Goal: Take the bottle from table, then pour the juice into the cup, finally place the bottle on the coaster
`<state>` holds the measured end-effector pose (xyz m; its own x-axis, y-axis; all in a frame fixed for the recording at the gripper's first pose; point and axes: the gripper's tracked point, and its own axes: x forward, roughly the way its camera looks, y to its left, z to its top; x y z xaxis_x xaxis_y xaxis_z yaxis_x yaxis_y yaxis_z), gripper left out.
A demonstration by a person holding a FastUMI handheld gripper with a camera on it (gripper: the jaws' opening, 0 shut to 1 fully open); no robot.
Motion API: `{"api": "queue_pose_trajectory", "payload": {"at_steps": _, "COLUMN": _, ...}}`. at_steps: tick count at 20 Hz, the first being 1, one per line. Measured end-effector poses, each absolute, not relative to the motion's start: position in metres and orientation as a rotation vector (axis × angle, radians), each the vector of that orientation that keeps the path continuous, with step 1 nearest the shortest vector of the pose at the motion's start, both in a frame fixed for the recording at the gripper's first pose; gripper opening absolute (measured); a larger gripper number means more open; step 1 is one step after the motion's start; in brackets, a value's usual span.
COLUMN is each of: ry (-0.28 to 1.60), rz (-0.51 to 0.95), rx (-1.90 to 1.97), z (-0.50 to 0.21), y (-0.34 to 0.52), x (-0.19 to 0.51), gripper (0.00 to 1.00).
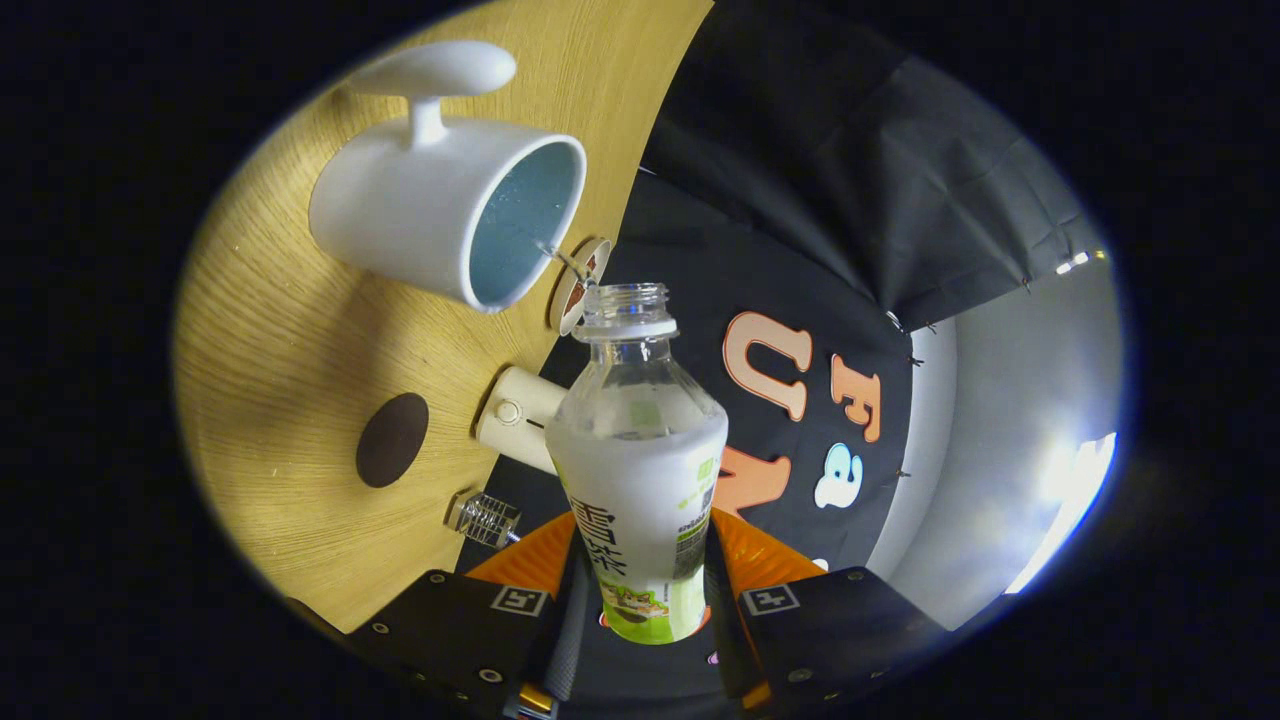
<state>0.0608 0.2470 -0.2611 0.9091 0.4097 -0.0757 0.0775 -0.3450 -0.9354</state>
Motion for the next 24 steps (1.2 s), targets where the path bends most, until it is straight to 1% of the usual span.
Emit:
{"api": "queue_pose_trajectory", "payload": {"at_steps": 6, "ry": -0.421, "rz": 0.349, "rx": -1.962, "z": -0.254, "y": 0.251, "x": 0.062, "gripper": 0.56}}
{"api": "queue_pose_trajectory", "payload": {"at_steps": 24, "ry": -0.492, "rz": 0.344, "rx": -2.025, "z": -0.244, "y": 0.258, "x": 0.065, "gripper": 0.56}}
